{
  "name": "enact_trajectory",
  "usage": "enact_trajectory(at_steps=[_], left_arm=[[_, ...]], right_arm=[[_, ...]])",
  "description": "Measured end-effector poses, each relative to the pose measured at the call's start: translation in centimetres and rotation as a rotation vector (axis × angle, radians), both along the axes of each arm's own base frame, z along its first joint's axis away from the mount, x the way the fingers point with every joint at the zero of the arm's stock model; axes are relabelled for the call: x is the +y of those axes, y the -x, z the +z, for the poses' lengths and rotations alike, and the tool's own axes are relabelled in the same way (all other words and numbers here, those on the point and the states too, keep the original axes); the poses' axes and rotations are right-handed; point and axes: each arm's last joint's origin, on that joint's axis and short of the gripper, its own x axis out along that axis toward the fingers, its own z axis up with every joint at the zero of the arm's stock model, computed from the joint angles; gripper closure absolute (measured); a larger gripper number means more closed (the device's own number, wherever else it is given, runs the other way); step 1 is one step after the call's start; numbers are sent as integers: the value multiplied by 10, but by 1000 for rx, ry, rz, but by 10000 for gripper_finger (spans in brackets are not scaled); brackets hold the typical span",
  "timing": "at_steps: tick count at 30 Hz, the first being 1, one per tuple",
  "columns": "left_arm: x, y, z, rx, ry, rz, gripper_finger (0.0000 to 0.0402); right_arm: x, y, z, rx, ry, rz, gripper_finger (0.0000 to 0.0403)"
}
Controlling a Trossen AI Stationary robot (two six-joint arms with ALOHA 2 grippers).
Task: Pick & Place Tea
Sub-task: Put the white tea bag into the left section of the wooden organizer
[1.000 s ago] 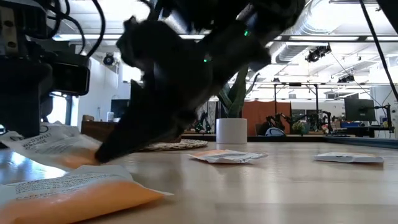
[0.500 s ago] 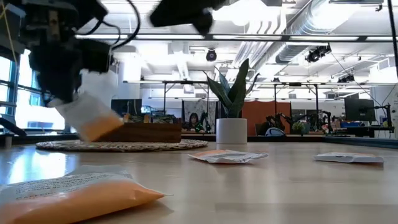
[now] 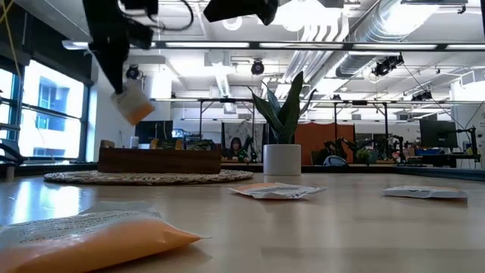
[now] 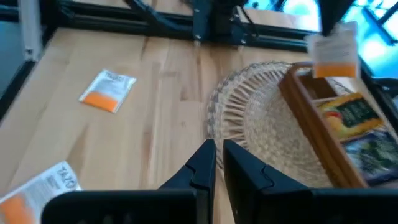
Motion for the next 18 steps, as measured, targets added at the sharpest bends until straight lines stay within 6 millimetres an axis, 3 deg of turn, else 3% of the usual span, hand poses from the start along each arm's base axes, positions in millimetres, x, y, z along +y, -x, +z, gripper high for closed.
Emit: enact_trajectory(at_steps=[9, 18], left_arm=[[64, -3, -41, 331, 37, -145, 401], [85, -19, -72, 507, 27, -213, 402]], right_arm=[[2, 1, -8, 24, -21, 49, 376], [0, 1, -8, 23, -18, 48, 373]])
